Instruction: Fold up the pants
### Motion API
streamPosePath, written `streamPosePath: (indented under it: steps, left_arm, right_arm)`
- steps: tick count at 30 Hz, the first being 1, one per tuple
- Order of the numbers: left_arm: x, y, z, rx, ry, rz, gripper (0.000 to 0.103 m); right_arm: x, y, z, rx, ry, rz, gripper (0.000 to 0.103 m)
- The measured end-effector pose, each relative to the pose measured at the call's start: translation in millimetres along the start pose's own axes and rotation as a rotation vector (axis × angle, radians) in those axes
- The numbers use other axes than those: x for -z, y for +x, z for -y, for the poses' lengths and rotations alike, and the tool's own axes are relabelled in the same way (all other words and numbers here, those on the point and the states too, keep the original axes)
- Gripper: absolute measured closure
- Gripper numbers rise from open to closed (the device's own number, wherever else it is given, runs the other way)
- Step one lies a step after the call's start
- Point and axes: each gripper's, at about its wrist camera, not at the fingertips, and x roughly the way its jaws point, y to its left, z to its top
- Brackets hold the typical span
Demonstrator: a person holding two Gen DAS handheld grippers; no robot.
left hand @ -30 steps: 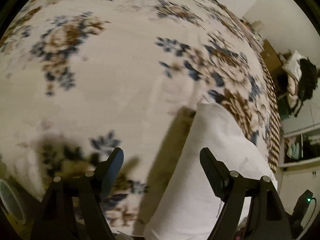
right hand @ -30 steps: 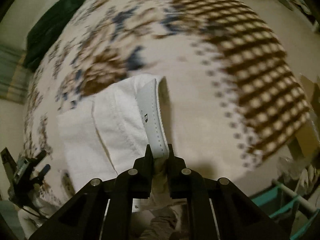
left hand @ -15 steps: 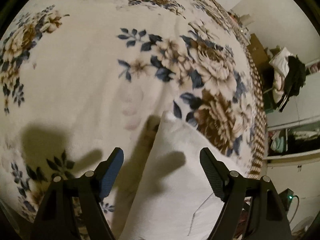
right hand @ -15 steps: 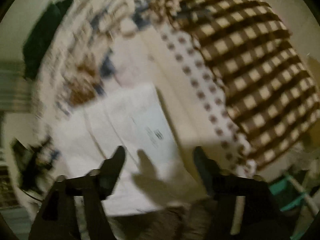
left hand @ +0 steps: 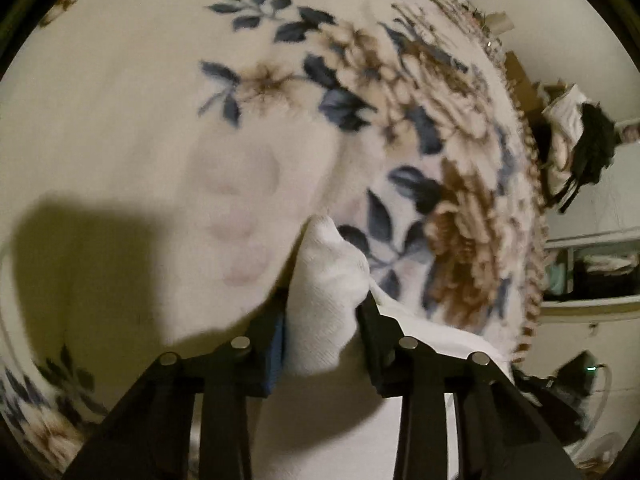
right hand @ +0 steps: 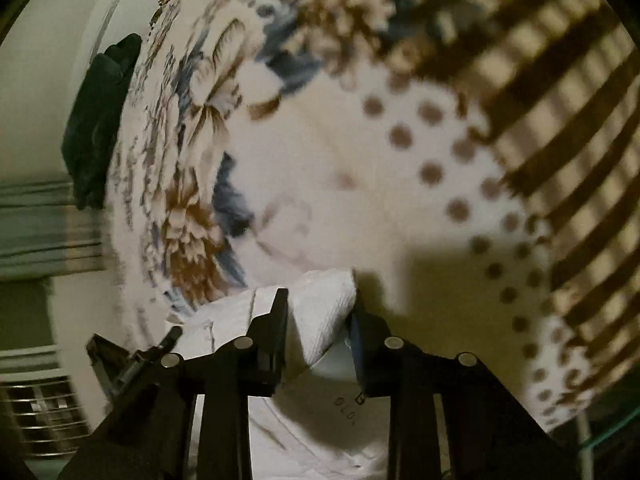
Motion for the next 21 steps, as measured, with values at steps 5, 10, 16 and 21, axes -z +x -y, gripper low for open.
streamPosePath:
  steps: [5,10,16,21]
  left_arm:
    - [-7.0,-1.3,-1.3,0.013,-0.034,-0.042,0.069]
    - [11.5,-44.8,-8.6,0.094,-0.068,-0.016,0.023]
    - [52.5,-62.1,-16.1,0.131,-0.100,-0.035,0.017]
    - [78.0,-50.1,-11.8,0.102,-0.098,-0.086,0.017]
  right_arm:
    - [-13.0,18.4,-14.5,0.063,-0.055,-0.058,0.071]
    - [-1.4,-4.3,0.5,-0.079,-0.065,-0.153,0.025]
    - [46.7,19.4,47.0,-0.047,0.037,-0.293,0.023]
    - [78.3,22.4,54.6,-0.136,0.165,-0.203,0.082]
